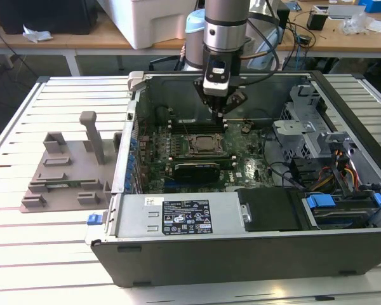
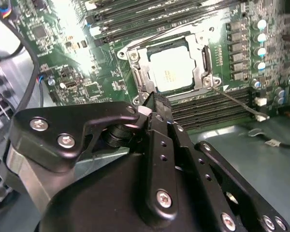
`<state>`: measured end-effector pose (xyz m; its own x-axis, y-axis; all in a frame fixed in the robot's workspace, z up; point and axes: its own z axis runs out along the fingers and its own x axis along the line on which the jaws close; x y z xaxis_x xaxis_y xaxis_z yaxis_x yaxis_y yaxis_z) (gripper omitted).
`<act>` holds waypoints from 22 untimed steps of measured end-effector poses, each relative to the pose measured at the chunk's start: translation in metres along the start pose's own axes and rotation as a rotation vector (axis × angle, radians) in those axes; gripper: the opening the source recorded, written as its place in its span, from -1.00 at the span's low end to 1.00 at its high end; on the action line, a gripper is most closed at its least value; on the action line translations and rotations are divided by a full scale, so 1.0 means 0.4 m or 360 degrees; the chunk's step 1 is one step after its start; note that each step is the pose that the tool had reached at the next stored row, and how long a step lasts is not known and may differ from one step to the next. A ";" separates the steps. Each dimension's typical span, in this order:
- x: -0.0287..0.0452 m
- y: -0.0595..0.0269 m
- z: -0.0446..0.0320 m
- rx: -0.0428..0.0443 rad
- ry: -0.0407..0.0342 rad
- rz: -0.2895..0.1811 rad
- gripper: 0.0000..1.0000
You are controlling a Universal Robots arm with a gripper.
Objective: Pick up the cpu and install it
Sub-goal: 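Install the first cpu locking lever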
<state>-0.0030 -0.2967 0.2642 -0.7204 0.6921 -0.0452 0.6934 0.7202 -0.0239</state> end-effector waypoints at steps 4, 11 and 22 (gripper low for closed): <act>0.000 0.000 0.000 -0.0005 -0.0003 -0.0109 -0.79; 0.000 0.000 0.000 -0.0014 -0.0008 -0.0323 -0.79; 0.000 0.000 0.000 -0.0026 -0.0014 -0.0586 -0.79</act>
<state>-0.0029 -0.2967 0.2643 -0.9214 0.3860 -0.0452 0.3873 0.9216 -0.0240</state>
